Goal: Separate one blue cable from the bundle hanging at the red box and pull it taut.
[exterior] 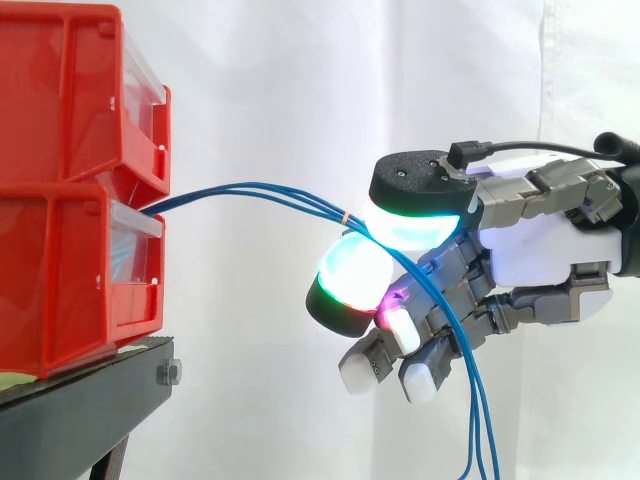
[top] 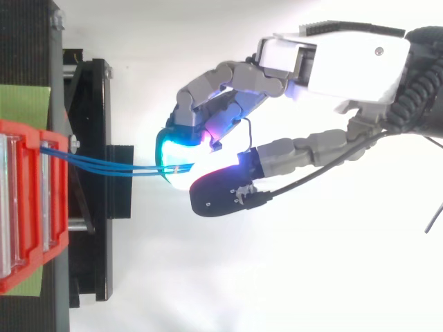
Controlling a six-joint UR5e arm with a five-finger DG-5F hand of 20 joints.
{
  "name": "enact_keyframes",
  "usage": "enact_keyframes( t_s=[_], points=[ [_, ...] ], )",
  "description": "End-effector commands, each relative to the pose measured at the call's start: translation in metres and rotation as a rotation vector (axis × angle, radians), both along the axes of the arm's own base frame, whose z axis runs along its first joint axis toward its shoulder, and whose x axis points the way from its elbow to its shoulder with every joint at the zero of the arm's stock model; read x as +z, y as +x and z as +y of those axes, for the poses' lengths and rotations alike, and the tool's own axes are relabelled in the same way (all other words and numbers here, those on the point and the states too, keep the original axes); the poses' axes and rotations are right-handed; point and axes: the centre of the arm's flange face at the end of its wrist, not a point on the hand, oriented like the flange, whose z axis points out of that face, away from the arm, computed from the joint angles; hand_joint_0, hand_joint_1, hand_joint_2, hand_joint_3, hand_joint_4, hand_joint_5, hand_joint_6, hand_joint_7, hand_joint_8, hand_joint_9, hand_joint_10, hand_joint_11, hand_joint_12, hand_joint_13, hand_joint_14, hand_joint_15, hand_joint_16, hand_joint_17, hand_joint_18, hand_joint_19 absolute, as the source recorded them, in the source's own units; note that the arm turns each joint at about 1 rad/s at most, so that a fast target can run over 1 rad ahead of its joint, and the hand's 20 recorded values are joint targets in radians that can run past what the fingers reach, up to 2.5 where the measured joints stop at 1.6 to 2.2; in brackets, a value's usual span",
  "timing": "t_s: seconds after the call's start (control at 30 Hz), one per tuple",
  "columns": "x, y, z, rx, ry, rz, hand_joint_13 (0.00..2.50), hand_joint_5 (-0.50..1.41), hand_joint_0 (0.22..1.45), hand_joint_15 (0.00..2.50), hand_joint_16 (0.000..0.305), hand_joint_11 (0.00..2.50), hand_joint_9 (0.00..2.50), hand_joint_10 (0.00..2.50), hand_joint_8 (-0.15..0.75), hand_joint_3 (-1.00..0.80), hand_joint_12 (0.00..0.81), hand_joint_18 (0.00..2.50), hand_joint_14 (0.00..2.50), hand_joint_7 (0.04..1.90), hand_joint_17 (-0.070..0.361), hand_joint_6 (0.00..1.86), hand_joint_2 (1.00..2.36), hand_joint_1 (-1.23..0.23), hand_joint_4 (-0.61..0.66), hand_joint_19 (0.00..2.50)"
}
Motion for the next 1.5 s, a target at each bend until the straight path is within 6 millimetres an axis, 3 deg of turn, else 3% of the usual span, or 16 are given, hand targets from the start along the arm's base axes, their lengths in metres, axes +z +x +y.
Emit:
enact_keyframes(
  t_s=[0.0,0.27,0.57,0.8,1.07,1.47],
  points=[
    [0.001,0.000,0.000,-0.001,0.000,-0.001,0.68,-0.21,0.67,0.37,0.047,0.85,0.88,0.02,0.319,-0.26,0.339,0.68,0.01,0.99,0.106,0.92,1.02,-0.73,0.08,0.60],
    [0.008,-0.002,-0.002,-0.005,0.000,-0.010,0.69,-0.22,0.74,0.36,0.046,0.86,0.88,0.02,0.309,-0.50,0.331,0.69,0.01,0.94,0.104,0.91,1.00,-0.74,0.10,0.57],
    [0.009,-0.002,-0.008,-0.014,-0.001,-0.010,0.71,-0.21,0.55,0.38,0.048,0.85,0.91,0.02,0.319,-0.50,0.341,0.70,0.01,0.94,0.108,0.90,1.00,-0.62,0.17,0.60],
    [0.010,-0.004,-0.009,-0.016,-0.001,-0.007,0.72,-0.20,0.62,0.39,0.047,0.83,0.94,0.03,0.320,-0.48,0.336,0.70,0.02,1.02,0.105,0.89,1.00,-0.48,0.14,0.62],
    [0.009,-0.005,-0.010,-0.027,-0.003,0.004,0.71,-0.19,0.62,0.39,0.047,0.85,0.95,0.02,0.331,-0.18,0.341,0.70,0.02,1.12,0.106,0.91,1.02,-0.65,0.15,0.62],
    [0.009,-0.005,-0.011,-0.039,-0.004,0.004,0.70,-0.21,0.71,0.38,0.047,0.87,0.91,0.02,0.310,-0.29,0.333,0.70,0.02,1.08,0.105,0.94,1.02,-0.78,0.03,0.59]
  ],
)
